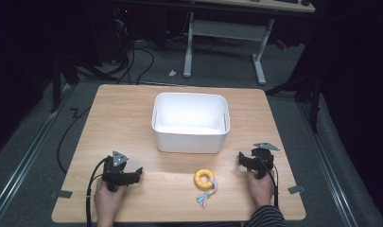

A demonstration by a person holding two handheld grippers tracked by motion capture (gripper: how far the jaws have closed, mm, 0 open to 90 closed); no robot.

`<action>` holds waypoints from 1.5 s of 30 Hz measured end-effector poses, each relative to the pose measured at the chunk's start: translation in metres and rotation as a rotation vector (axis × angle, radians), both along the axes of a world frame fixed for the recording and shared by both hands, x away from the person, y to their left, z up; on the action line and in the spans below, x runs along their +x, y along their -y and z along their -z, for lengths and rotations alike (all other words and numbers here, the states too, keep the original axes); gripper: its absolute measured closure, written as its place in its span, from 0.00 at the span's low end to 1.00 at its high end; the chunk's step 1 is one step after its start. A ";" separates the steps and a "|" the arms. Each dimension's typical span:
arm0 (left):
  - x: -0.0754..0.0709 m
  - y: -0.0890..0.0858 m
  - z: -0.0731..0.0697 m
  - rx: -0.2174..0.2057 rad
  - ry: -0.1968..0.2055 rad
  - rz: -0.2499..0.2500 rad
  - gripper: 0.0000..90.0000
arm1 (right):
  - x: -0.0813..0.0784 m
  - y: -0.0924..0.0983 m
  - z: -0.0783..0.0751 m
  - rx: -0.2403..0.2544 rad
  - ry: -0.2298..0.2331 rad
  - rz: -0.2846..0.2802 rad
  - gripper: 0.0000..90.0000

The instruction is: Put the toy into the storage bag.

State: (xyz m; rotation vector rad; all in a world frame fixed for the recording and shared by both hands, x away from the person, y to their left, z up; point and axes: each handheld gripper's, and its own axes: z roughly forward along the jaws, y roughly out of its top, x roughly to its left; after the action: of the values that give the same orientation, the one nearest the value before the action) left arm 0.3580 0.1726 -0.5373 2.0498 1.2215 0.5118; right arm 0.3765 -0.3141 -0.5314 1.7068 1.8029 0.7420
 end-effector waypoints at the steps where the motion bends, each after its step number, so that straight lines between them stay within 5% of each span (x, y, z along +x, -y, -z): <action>1: 0.000 0.000 0.000 0.000 0.001 -0.001 0.16 | 0.000 0.000 0.000 -0.001 0.000 -0.001 0.22; 35: 0.000 0.000 0.000 0.000 0.002 0.001 0.16 | -0.001 0.000 0.000 -0.006 -0.011 -0.034 0.17; 45: 0.000 0.000 0.000 0.000 0.001 0.001 0.16 | -0.007 0.011 -0.009 0.008 -0.059 -0.045 0.32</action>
State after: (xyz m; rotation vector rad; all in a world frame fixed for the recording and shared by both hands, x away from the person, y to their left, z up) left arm 0.3578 0.1723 -0.5373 2.0493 1.2200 0.5127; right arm 0.3693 -0.3248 -0.5226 1.7150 1.8870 0.7252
